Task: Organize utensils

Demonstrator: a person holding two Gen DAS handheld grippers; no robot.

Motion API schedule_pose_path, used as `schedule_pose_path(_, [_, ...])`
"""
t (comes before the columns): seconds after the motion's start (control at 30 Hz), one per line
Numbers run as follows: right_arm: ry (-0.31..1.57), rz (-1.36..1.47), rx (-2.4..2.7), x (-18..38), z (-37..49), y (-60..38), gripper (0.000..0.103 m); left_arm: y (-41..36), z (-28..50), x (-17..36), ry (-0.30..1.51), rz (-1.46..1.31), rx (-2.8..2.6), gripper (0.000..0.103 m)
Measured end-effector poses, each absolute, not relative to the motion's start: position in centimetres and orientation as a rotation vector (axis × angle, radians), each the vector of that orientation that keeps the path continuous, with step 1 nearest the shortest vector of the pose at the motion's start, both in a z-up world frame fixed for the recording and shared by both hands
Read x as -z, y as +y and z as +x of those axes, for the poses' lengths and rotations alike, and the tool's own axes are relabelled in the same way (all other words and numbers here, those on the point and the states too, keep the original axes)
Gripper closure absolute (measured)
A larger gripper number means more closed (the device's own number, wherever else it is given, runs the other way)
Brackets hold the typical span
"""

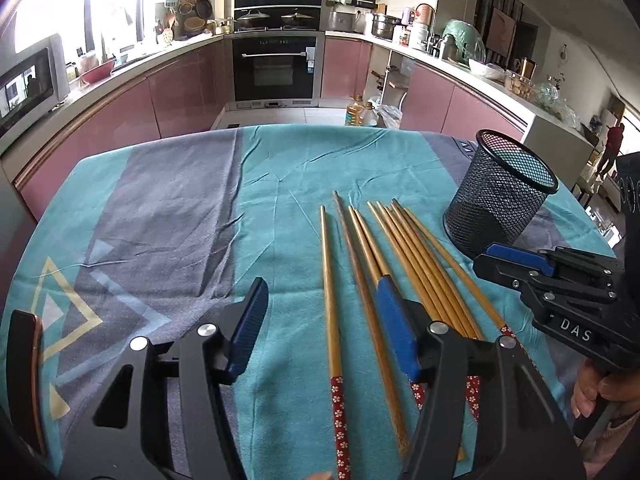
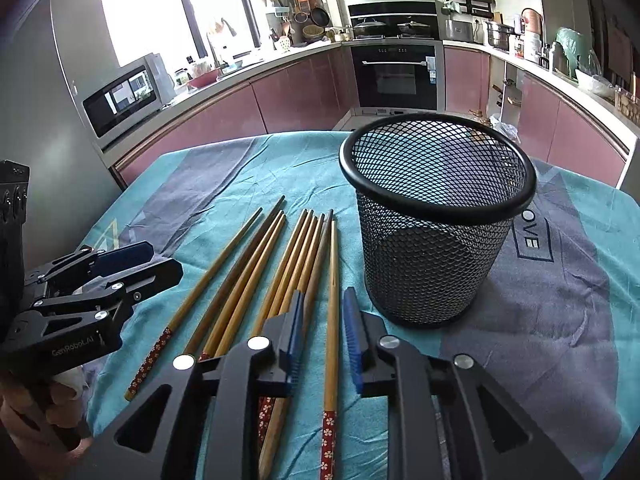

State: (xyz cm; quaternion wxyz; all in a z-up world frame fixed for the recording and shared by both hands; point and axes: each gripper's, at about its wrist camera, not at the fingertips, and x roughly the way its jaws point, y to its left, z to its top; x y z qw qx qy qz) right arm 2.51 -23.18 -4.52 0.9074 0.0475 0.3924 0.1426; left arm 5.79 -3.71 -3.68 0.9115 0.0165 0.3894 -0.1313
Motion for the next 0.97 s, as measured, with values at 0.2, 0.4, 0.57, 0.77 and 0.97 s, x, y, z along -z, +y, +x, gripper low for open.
schedule_pose_path(0.2, [0.797,0.094,-0.302,4.4,2.0,-23.1,0.070,-3.3,5.3,3.4,0.782,0.025,0.251,0.010])
schedule_pose_path(0.4, [0.799,0.100,-0.308,4.6,1.7,-23.3,0.067,-2.8,5.0,3.0,0.752,0.014,0.235,0.006])
schedule_pose_path(0.57, [0.794,0.097,-0.305,4.7,1.5,-23.4,0.062,-2.8,4.4,2.6,0.698,0.022,0.239,0.006])
schedule_pose_path(0.77, [0.784,0.067,-0.312,4.7,0.8,-23.6,0.041,-2.8,4.8,3.2,0.756,0.008,0.237,0.006])
schedule_pose_path(0.97, [0.755,0.039,-0.271,4.5,-0.8,-25.3,0.014,-1.8,6.0,4.7,0.811,0.010,0.190,0.006])
